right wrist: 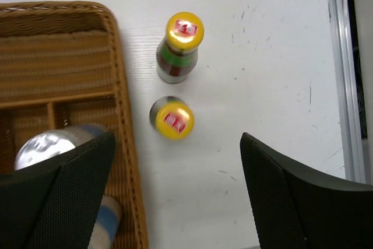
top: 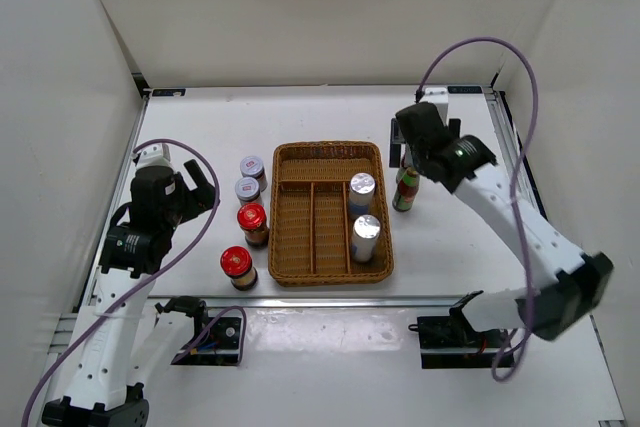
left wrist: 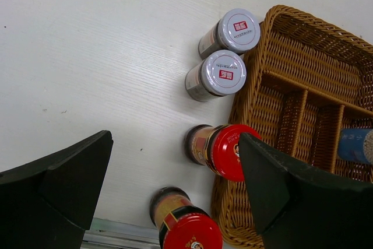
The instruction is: Organize the condiment bottles
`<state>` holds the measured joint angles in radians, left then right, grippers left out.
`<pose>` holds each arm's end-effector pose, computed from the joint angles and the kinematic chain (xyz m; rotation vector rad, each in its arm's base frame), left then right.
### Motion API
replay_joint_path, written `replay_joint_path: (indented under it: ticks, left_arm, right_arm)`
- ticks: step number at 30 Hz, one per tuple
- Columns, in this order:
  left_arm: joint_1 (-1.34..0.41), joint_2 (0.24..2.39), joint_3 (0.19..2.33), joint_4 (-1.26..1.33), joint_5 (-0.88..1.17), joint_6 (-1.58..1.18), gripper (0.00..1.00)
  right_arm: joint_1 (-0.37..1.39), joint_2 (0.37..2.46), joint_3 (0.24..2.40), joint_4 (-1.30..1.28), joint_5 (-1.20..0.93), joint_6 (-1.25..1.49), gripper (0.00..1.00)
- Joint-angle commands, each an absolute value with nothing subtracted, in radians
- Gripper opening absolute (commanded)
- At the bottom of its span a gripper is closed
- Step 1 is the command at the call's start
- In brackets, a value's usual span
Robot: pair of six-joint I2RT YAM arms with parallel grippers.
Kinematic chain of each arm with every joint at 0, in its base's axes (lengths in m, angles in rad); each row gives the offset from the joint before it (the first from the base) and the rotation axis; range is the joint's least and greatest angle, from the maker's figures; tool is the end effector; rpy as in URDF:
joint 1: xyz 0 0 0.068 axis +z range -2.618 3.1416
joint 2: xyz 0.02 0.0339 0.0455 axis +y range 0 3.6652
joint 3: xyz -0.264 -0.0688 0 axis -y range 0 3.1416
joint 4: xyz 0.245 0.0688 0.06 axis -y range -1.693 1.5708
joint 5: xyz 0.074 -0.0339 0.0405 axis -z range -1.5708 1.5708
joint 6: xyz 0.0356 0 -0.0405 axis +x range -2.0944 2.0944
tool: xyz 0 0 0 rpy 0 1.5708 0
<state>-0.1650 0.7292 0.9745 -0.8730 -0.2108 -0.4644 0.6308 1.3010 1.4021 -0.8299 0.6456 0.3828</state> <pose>0.1337 -0.0147 0.3432 -0.4418 2.1401 -0.1249 0.2256 0.1383 0.3842 0.0527 2.1352 -0.1587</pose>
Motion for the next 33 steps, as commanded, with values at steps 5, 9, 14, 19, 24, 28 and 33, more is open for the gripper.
replay_joint_path:
  ticks: [5,9,14,19,24,28,33]
  left_arm:
    - [-0.161,0.719,0.973,-0.873,-0.230,-0.469,1.00]
    - [-0.161,0.719,0.973,-0.873,-0.230,-0.469,1.00]
    - [-0.161,0.719,0.973,-0.873,-0.230,-0.469,1.00]
    - [-0.161,0.719,0.973,-0.873,-0.230,-0.469,1.00]
    - [-0.161,0.719,0.973,-0.873,-0.230,-0.469,1.00]
    - [-0.161,0.719,0.973,-0.873,-0.239,-0.469,1.00]
    - [-0.161,0.719,0.963,-0.873,-0.239,-0.469,1.00]
  right_arm:
    - [0.488,1.511,1.519,-0.726,0.537,0.314,0.86]
    - [0.417,1.584,1.572,-0.713,0.490,0.324,0.85]
    - [0.382,1.649,1.601,-0.695,0.396,0.347,0.78]
    - [0.382,1.696,1.601,-0.695,0.408,0.367,0.73]
    - [0.382,1.730,1.601,-0.718,0.437,0.405,0.62]
    - [0.373,1.762,1.611,-0.739,0.478,0.426,0.53]
    - [0.373,1.763,1.611,-0.764,0.549,0.449,0.36]
